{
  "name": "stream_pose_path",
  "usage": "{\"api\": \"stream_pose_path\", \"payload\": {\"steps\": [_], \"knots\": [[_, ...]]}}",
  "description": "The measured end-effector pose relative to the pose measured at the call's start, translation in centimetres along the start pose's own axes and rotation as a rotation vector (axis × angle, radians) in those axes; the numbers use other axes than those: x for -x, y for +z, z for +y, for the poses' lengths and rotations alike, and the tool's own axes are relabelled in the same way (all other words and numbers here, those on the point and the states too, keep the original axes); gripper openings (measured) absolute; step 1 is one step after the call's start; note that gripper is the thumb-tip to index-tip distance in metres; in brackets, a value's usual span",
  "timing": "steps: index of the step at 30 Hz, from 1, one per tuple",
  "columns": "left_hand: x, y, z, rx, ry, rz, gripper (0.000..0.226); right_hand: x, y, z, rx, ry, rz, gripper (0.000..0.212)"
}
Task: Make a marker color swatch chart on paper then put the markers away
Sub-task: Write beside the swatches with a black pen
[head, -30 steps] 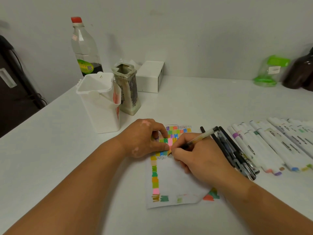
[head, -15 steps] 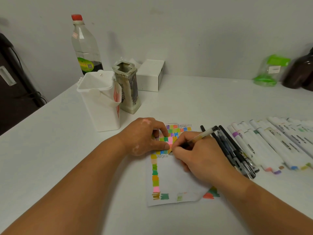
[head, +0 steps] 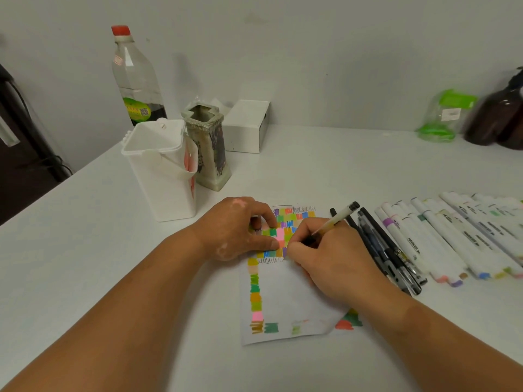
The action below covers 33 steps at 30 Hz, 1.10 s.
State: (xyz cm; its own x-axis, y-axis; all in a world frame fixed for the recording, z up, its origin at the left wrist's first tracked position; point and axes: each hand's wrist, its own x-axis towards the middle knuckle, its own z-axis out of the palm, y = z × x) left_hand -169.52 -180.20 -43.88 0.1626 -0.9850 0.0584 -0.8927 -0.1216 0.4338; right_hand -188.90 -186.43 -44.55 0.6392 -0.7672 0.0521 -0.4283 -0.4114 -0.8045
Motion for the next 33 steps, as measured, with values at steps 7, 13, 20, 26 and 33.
{"api": "stream_pose_path", "payload": {"steps": [7, 13, 20, 26, 33], "knots": [[0.0, 0.1, 0.0, 0.059, -0.039, 0.016, 0.045, -0.3, -0.8, 0.3, -0.112, 0.001, 0.155, 0.013], [-0.2, -0.1, -0.1, 0.269, -0.072, 0.192, 0.013, -0.8, -3.5, 0.2, -0.469, -0.033, 0.220, 0.011], [0.1, 0.1, 1.0, 0.536, 0.015, 0.215, 0.023, -1.0, -5.2, 0.1, -0.864, 0.064, 0.169, 0.019], [0.2, 0.0, 1.8, 0.685, 0.006, 0.196, 0.024, -0.8, -5.4, 0.1, -0.771, -0.003, 0.174, 0.016], [0.3, 0.1, 2.7, 0.716, 0.027, 0.199, 0.027, -0.8, -4.7, 0.4, -0.730, -0.039, 0.117, 0.014]]}}
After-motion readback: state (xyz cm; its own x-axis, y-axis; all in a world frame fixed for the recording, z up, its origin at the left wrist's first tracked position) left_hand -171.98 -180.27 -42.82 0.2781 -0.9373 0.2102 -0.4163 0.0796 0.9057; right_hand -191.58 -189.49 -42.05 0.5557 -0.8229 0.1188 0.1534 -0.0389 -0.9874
